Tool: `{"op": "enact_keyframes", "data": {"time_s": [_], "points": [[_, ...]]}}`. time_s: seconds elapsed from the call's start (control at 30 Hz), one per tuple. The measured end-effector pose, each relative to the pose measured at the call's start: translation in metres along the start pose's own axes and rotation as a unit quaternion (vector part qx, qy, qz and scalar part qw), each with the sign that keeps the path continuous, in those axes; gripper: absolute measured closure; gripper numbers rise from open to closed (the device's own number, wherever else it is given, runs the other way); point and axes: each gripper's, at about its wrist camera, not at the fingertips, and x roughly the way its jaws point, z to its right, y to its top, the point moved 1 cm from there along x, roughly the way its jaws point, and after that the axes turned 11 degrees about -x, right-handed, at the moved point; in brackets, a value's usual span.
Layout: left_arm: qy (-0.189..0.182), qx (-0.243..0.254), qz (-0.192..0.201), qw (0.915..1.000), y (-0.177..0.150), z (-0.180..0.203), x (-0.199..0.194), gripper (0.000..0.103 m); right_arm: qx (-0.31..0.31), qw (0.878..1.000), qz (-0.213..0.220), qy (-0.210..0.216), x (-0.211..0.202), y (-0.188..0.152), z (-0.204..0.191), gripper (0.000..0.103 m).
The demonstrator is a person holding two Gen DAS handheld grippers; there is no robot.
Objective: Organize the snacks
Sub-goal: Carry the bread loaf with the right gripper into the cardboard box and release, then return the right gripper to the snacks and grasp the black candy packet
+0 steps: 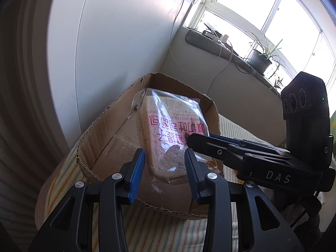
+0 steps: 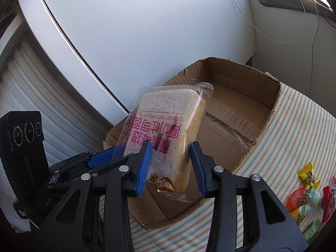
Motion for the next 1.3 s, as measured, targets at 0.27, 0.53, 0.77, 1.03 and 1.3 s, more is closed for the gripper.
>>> {"op": "enact_keyframes", "data": {"time_s": [0.27,0.53,0.77,1.03,1.3], "points": [[0.026,0.024,0.018,0.9992,-0.008,0.009,-0.01,0.067,-0.016,0.999,0.01,-0.038,-0.018,-0.005,-0.003,0.055],[0.041,0.051,0.042,0.9969,-0.019,0.026,-0.03,0.054,-0.02,0.998,0.019,-0.064,-0.044,-0.019,-0.002,0.052],[0.036,0.078,0.053,0.9949,-0.036,0.051,-0.042,0.051,-0.031,0.994,0.04,-0.099,-0.081,-0.044,-0.001,0.038],[0.007,0.11,0.038,0.9932,-0.063,0.083,-0.038,0.051,-0.014,0.986,0.047,-0.16,-0.133,-0.097,0.025,0.031],[-0.029,0.13,-0.001,0.991,-0.089,0.115,-0.017,0.051,0.029,0.97,0.02,-0.239,-0.186,-0.169,0.066,0.031]]}}
